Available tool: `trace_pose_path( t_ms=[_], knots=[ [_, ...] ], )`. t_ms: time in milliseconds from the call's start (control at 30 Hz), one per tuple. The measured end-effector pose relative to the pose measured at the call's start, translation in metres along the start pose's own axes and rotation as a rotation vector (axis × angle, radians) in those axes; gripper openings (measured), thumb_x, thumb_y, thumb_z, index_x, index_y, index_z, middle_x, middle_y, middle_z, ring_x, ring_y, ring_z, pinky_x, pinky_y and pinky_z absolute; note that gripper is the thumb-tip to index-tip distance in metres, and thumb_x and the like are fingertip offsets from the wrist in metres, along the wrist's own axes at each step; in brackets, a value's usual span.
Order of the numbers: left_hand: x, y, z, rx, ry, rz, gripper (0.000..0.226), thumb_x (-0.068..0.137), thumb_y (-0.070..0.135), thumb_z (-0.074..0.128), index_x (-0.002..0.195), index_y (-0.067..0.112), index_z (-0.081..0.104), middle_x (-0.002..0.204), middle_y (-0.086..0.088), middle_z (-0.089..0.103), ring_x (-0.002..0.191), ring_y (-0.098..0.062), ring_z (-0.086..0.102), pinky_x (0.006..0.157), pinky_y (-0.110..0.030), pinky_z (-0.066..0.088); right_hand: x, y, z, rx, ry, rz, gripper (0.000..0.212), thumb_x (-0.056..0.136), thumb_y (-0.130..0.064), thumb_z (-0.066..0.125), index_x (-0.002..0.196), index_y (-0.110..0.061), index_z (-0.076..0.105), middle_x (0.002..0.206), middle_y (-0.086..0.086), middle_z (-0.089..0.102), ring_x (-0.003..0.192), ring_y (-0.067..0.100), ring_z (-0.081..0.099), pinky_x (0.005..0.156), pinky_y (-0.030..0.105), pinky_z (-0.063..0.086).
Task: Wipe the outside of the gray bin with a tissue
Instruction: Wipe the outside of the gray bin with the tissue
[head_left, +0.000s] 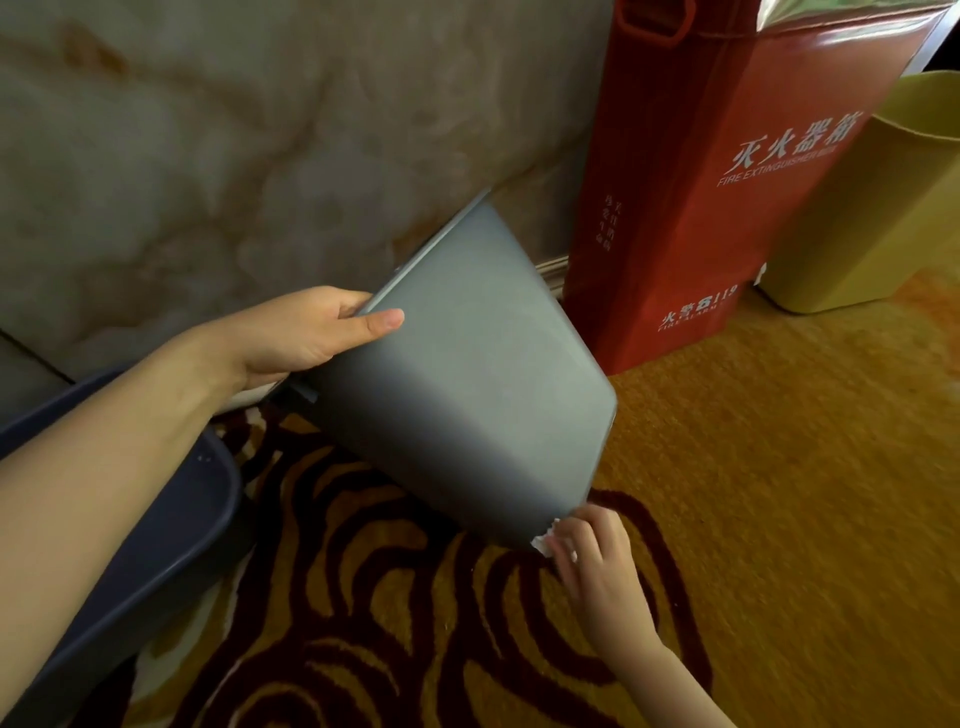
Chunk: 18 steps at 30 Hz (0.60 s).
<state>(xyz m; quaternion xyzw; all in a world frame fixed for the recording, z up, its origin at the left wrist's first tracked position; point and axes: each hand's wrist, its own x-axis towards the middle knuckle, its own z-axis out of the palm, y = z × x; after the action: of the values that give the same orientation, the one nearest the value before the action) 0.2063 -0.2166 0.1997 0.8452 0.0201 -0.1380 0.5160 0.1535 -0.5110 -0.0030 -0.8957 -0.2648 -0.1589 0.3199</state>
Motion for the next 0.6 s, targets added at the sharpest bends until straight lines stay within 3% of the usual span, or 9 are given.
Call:
trace_pose_path(
  t_ms=[67, 133, 233, 333, 400, 467, 533, 600],
  knots=[
    [0.001, 0.006, 0.002, 0.013, 0.005, -0.009, 0.032, 0.086, 0.035, 0.049, 0.098, 0.01, 0.065, 0.074, 0.008, 0.077, 0.06, 0.0, 0.069, 0.047, -0.008, 0.048, 0.013, -0.018, -0.005, 0.039, 0.051, -0.022, 0.024, 0.094, -0.029, 0.043, 0.096, -0.012, 0.06, 0.1, -0.002, 0.049, 0.087, 0.014, 0.052, 0.074, 0.03, 0.052],
    [0.0, 0.01, 0.003, 0.016, 0.002, -0.012, 0.032, 0.085, 0.037, 0.049, 0.097, 0.013, 0.066, 0.072, 0.01, 0.076, 0.062, 0.0, 0.069, 0.048, -0.008, 0.048, 0.038, -0.048, -0.003, 0.085, 0.087, -0.147, 0.019, 0.094, -0.026, 0.047, 0.096, -0.011, 0.059, 0.102, -0.002, 0.047, 0.088, 0.014, 0.05, 0.078, 0.025, 0.046],
    [-0.002, 0.011, 0.004, 0.065, 0.014, -0.005, 0.044, 0.075, 0.048, 0.051, 0.096, 0.013, 0.067, 0.085, 0.004, 0.077, 0.078, -0.006, 0.07, 0.069, -0.017, 0.056, 0.078, -0.087, 0.008, 0.028, 0.048, -0.33, 0.011, 0.094, -0.018, 0.052, 0.093, -0.009, 0.059, 0.098, 0.005, 0.055, 0.086, 0.018, 0.048, 0.074, 0.028, 0.04],
    [-0.005, 0.011, 0.003, 0.078, 0.026, -0.02, 0.055, 0.075, 0.051, 0.05, 0.103, 0.006, 0.065, 0.102, -0.008, 0.074, 0.09, -0.013, 0.069, 0.088, -0.031, 0.051, 0.083, -0.085, 0.02, -0.113, -0.018, -0.393, 0.005, 0.09, -0.014, 0.059, 0.094, -0.012, 0.057, 0.097, 0.006, 0.057, 0.084, 0.019, 0.044, 0.074, 0.029, 0.035],
    [-0.007, 0.012, 0.002, 0.075, 0.022, -0.044, 0.059, 0.075, 0.053, 0.049, 0.105, 0.005, 0.064, 0.107, -0.01, 0.072, 0.096, -0.014, 0.068, 0.099, -0.037, 0.047, 0.059, -0.062, 0.021, -0.166, -0.095, -0.38, 0.023, 0.08, -0.014, 0.069, 0.099, -0.014, 0.056, 0.1, 0.003, 0.053, 0.087, 0.017, 0.042, 0.078, 0.027, 0.032],
    [-0.009, 0.013, 0.001, 0.059, 0.026, -0.075, 0.065, 0.075, 0.056, 0.047, 0.115, 0.007, 0.061, 0.118, -0.007, 0.067, 0.109, -0.014, 0.062, 0.108, -0.039, 0.038, 0.028, -0.034, 0.018, -0.243, -0.204, -0.322, 0.043, 0.064, -0.016, 0.08, 0.102, -0.018, 0.059, 0.102, 0.0, 0.05, 0.09, 0.017, 0.042, 0.083, 0.025, 0.037],
    [-0.008, 0.013, 0.001, 0.035, 0.047, -0.097, 0.068, 0.081, 0.054, 0.044, 0.13, 0.007, 0.051, 0.133, -0.006, 0.057, 0.122, -0.014, 0.052, 0.113, -0.038, 0.03, 0.002, -0.012, 0.01, -0.299, -0.277, -0.202, 0.046, 0.054, -0.017, 0.086, 0.095, -0.021, 0.066, 0.099, -0.001, 0.055, 0.09, 0.016, 0.044, 0.079, 0.028, 0.05],
    [-0.004, 0.012, 0.003, 0.013, 0.092, -0.091, 0.056, 0.091, 0.044, 0.042, 0.135, 0.009, 0.046, 0.134, -0.002, 0.055, 0.122, -0.011, 0.05, 0.111, -0.032, 0.032, -0.008, -0.004, 0.0, -0.277, -0.226, -0.103, 0.038, 0.058, -0.014, 0.086, 0.09, -0.019, 0.069, 0.094, -0.001, 0.061, 0.087, 0.016, 0.051, 0.074, 0.028, 0.054]
  ],
)
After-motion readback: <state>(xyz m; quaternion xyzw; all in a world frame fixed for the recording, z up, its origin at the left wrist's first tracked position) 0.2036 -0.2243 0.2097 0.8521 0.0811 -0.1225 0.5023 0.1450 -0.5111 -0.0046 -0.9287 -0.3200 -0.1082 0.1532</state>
